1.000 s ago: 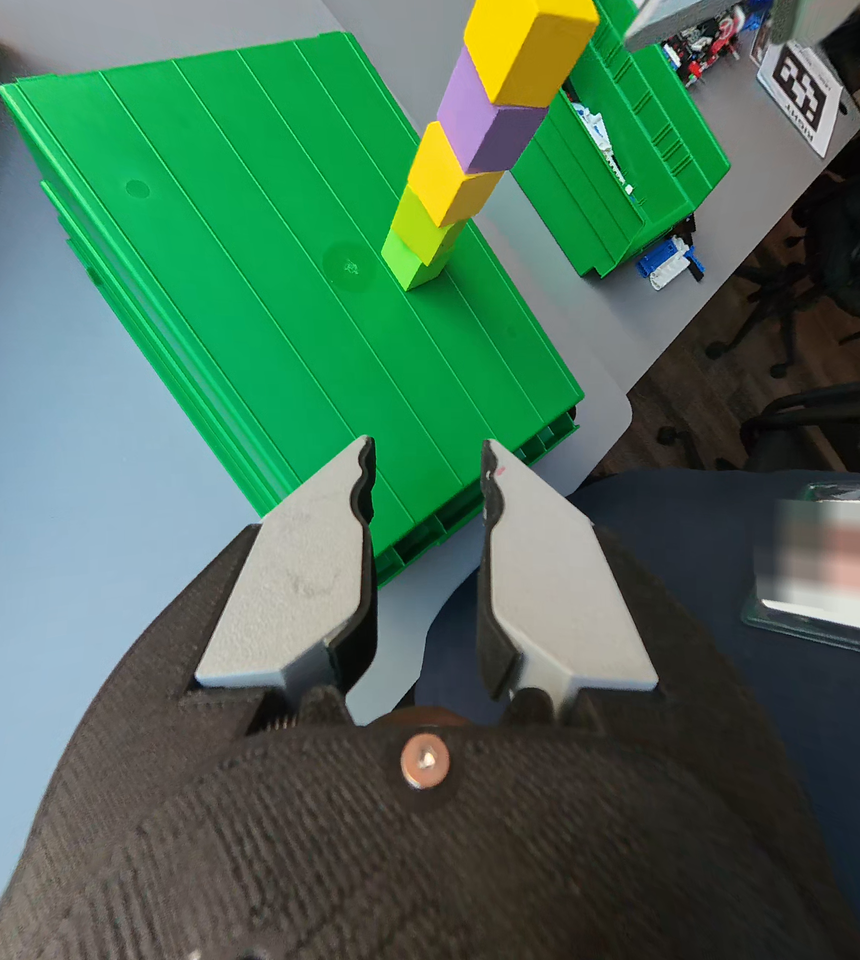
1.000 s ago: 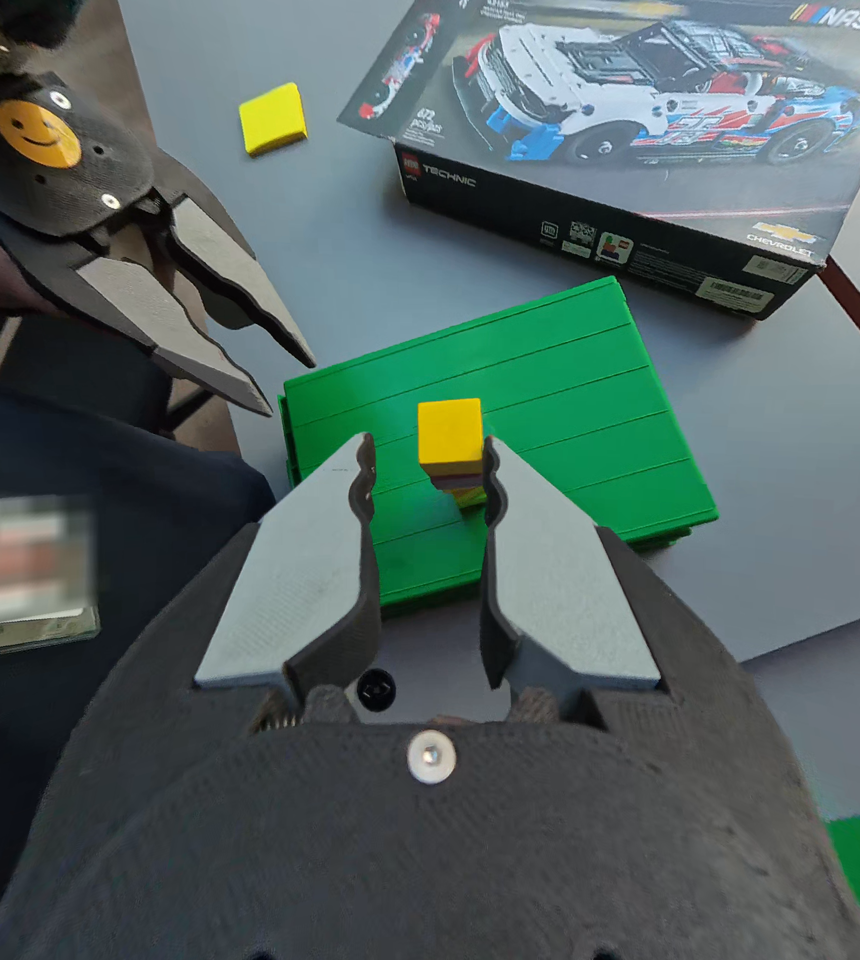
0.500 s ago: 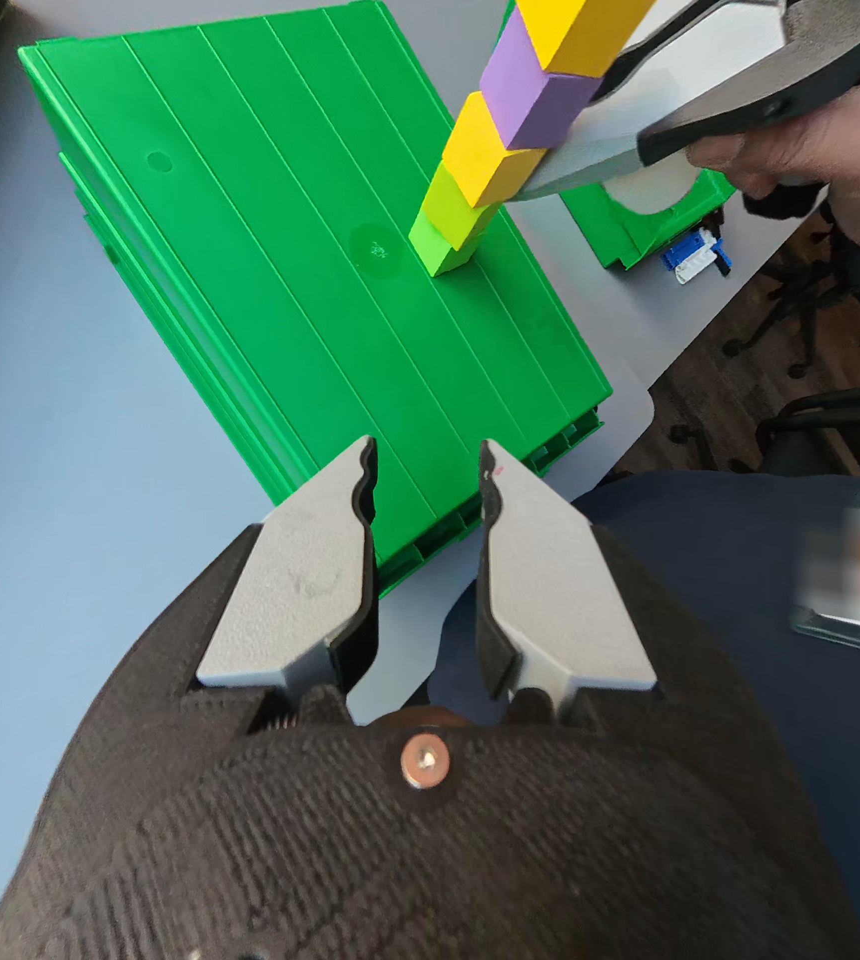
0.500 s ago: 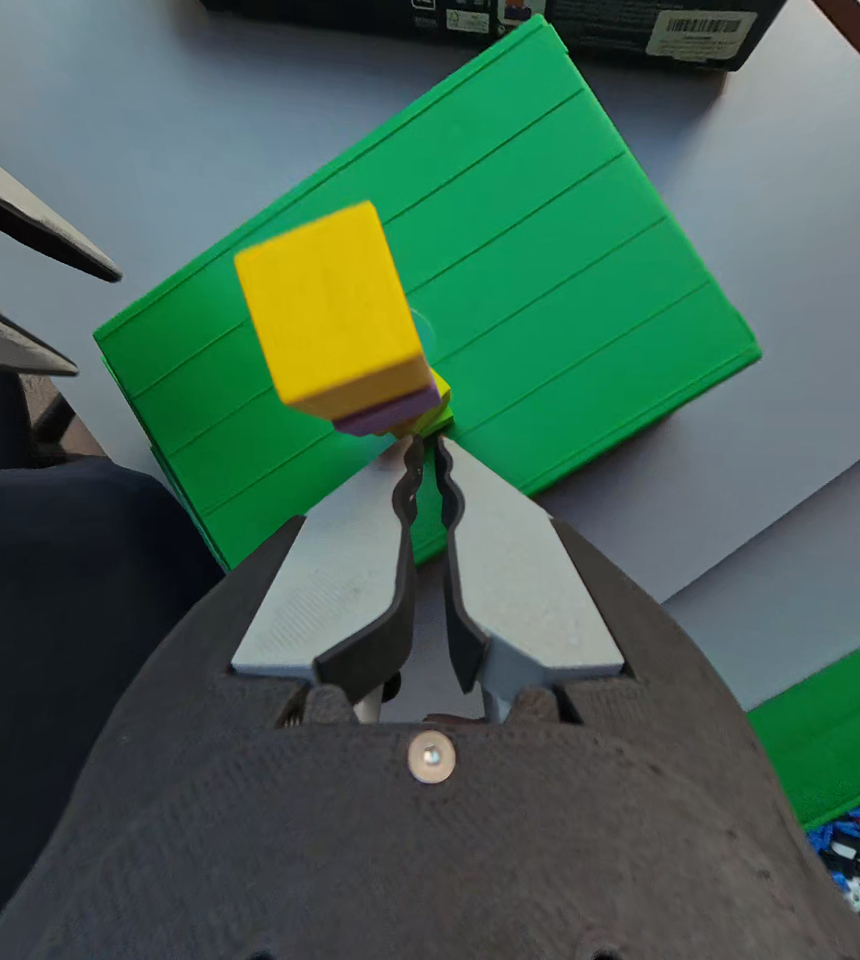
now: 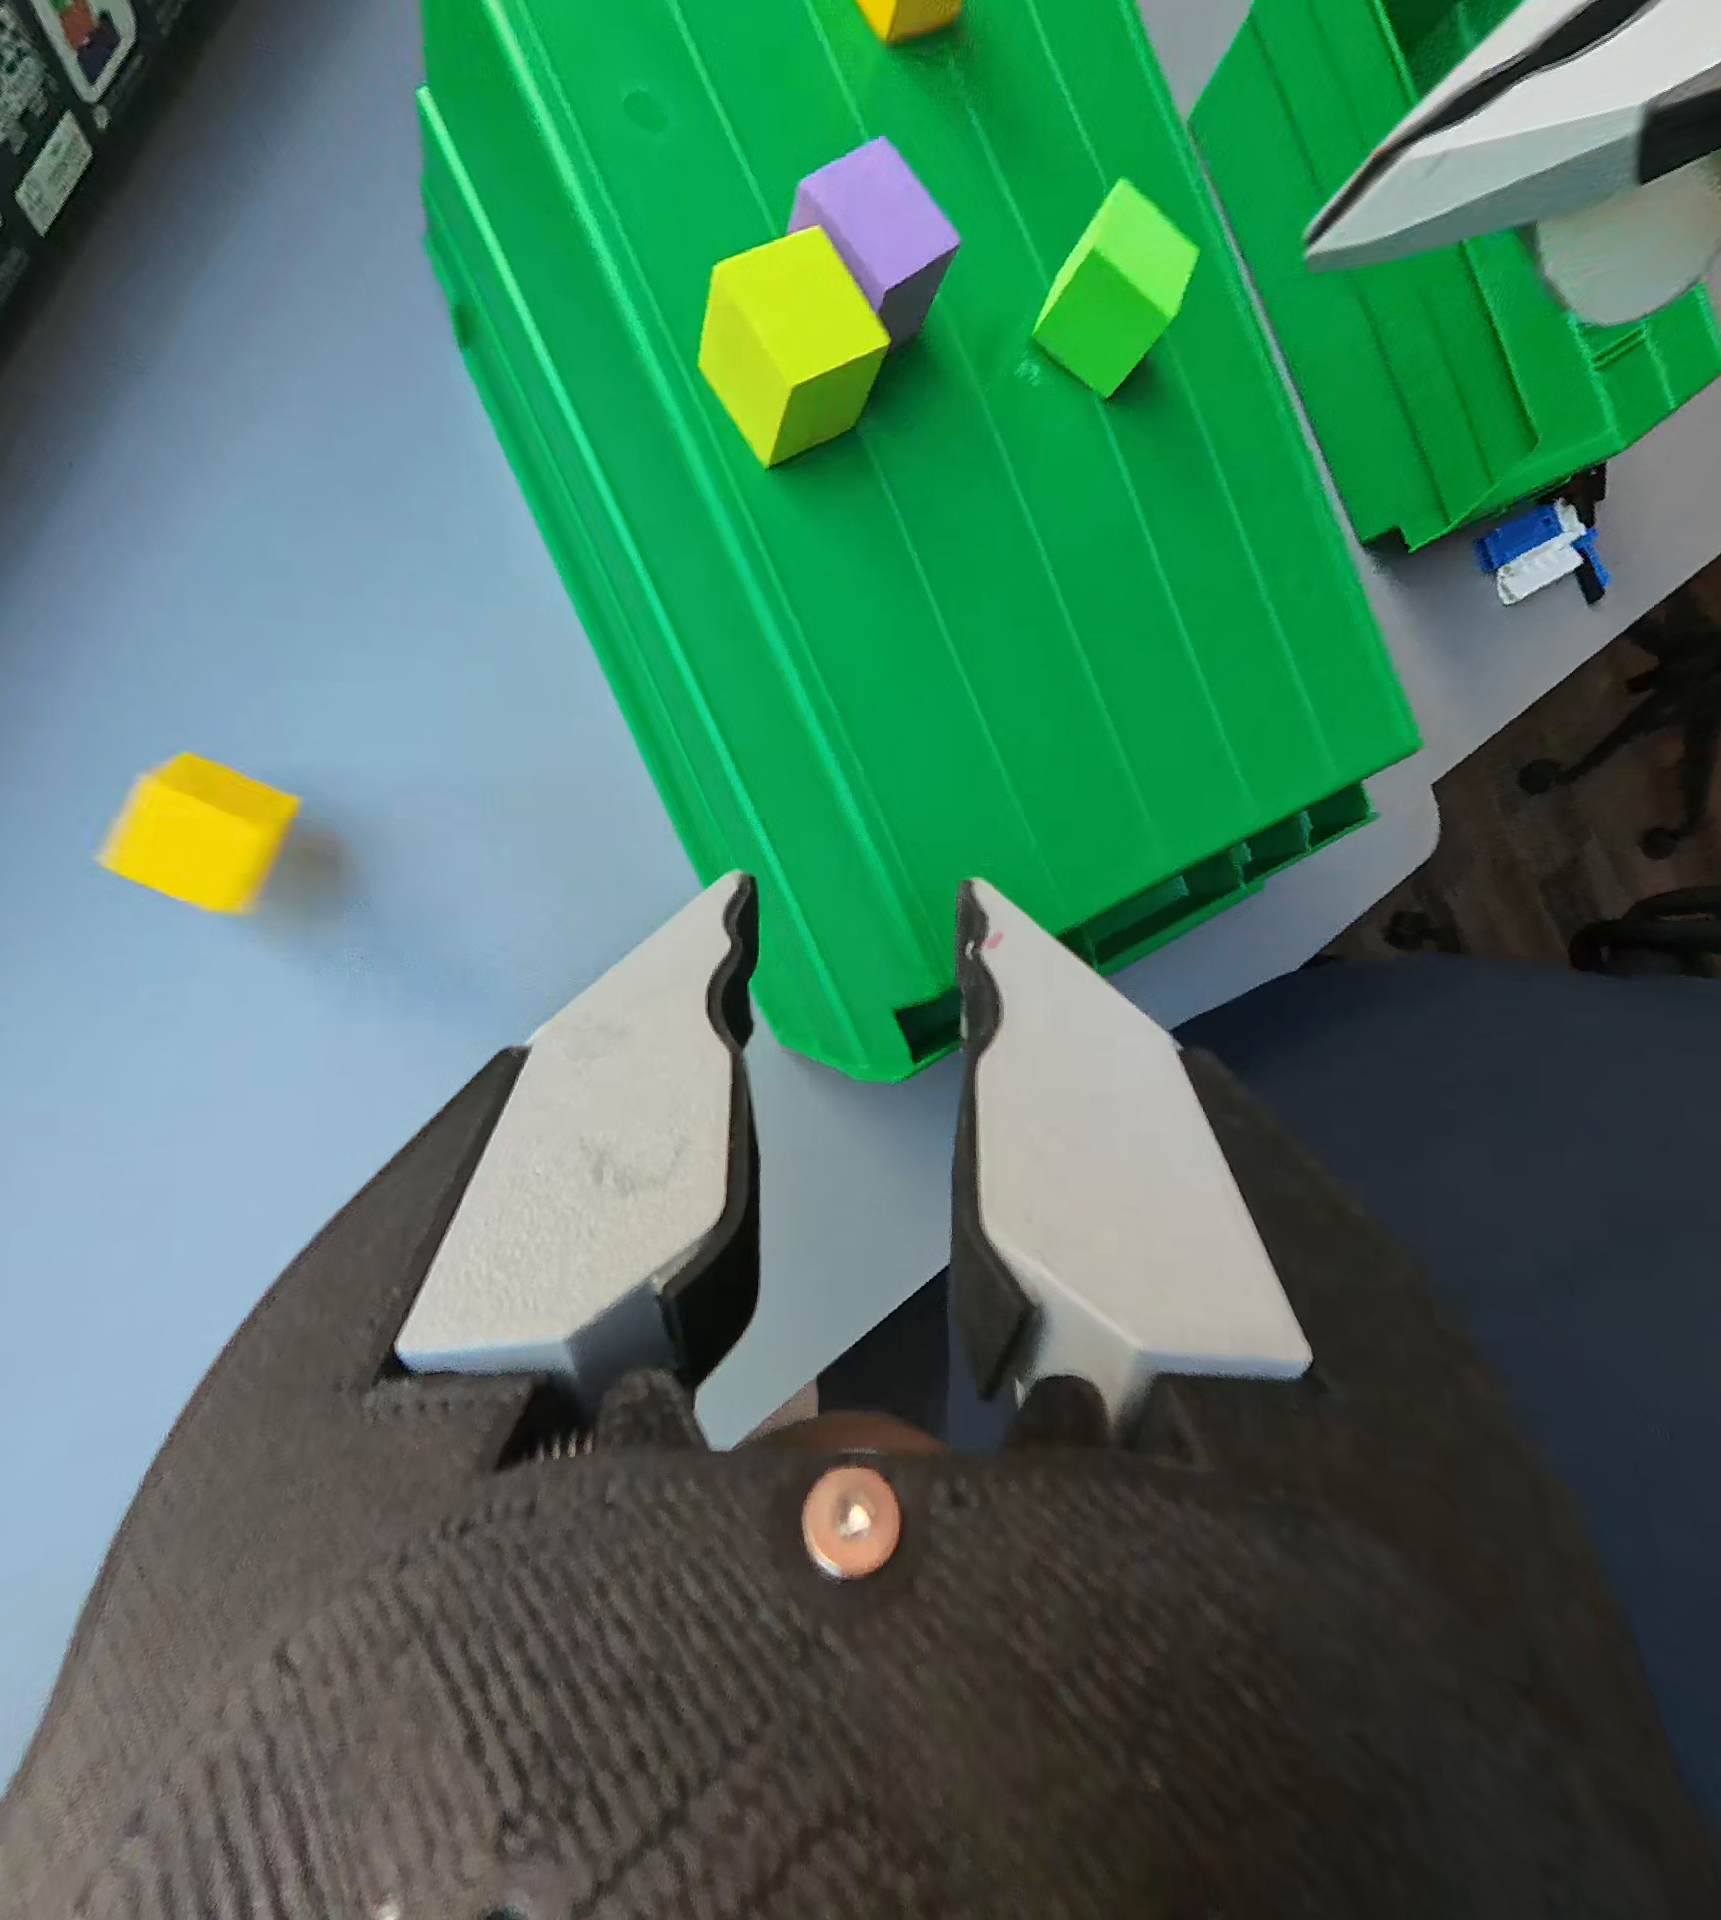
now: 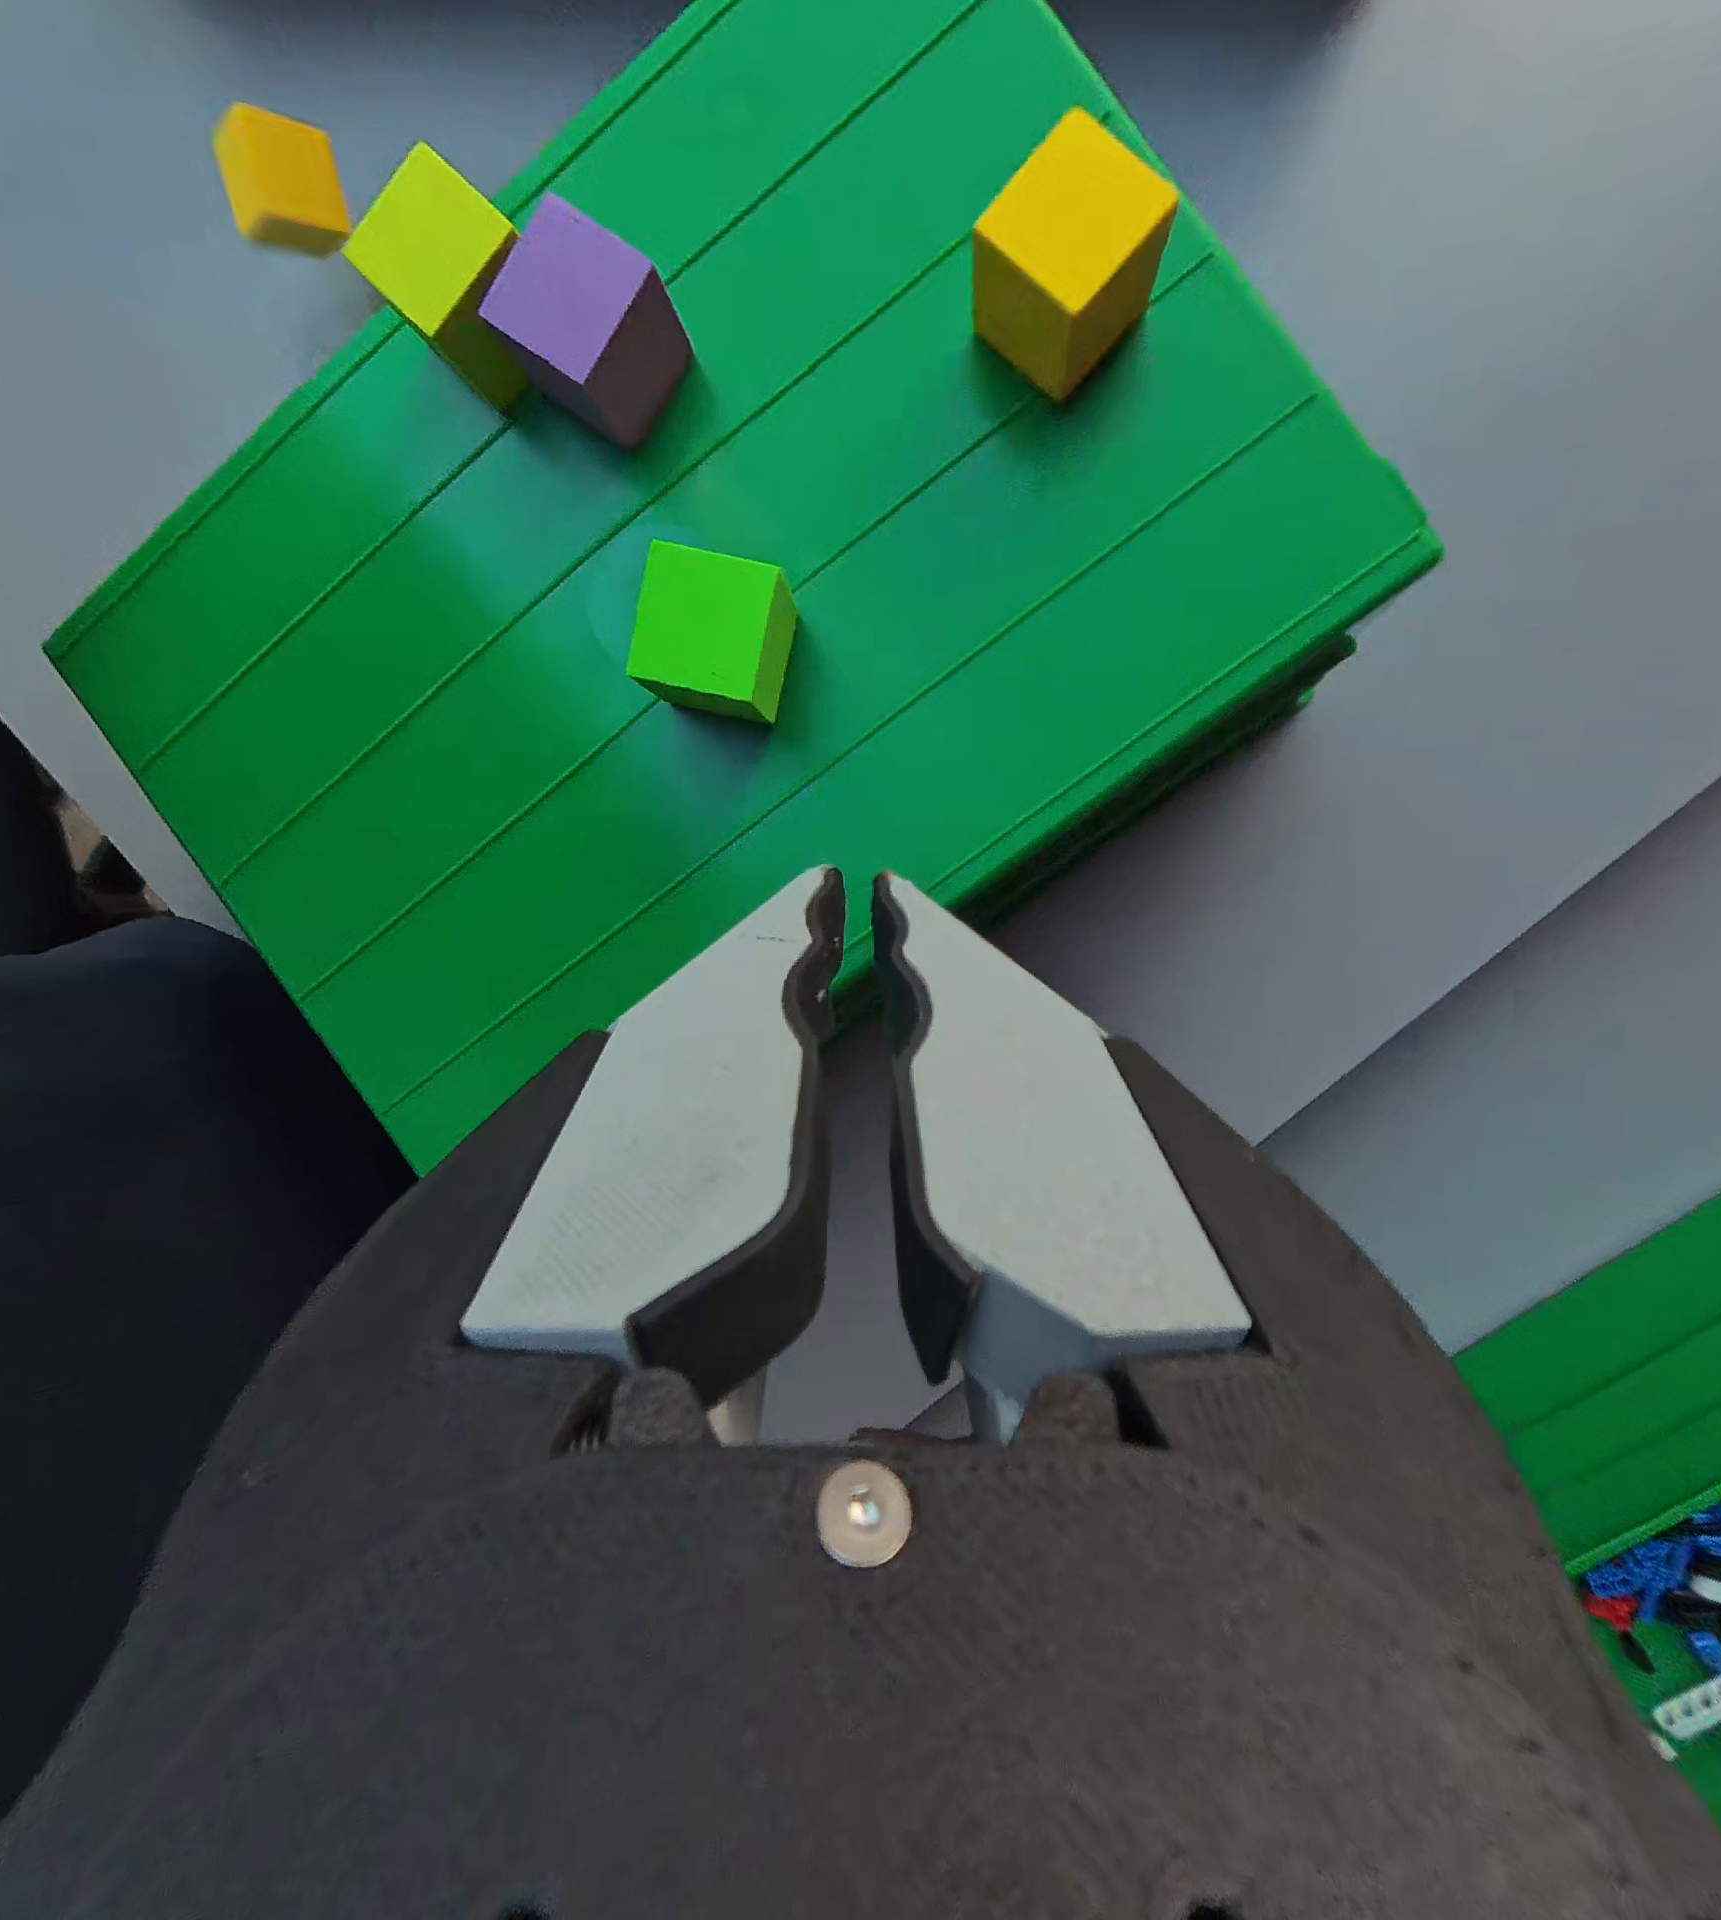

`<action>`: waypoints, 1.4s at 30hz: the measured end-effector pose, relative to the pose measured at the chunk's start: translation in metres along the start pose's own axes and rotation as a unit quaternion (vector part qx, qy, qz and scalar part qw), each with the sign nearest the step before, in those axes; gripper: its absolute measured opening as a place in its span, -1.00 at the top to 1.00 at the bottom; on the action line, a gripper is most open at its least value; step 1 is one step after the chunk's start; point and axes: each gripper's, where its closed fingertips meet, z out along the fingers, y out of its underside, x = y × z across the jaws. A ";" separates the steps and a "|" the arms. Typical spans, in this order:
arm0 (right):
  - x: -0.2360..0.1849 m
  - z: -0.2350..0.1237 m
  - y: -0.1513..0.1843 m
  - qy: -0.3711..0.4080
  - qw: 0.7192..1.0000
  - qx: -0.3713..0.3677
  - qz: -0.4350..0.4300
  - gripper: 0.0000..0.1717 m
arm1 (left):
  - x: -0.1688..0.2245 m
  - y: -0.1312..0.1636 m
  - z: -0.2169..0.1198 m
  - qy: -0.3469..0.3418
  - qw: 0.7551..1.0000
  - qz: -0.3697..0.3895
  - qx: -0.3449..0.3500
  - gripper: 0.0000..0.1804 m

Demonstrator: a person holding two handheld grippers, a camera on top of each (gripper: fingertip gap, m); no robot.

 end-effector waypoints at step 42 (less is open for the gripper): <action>0.002 -0.046 -0.015 0.146 0.981 0.127 0.012 1.00 | -0.021 0.098 0.008 0.038 0.993 0.108 0.005 1.00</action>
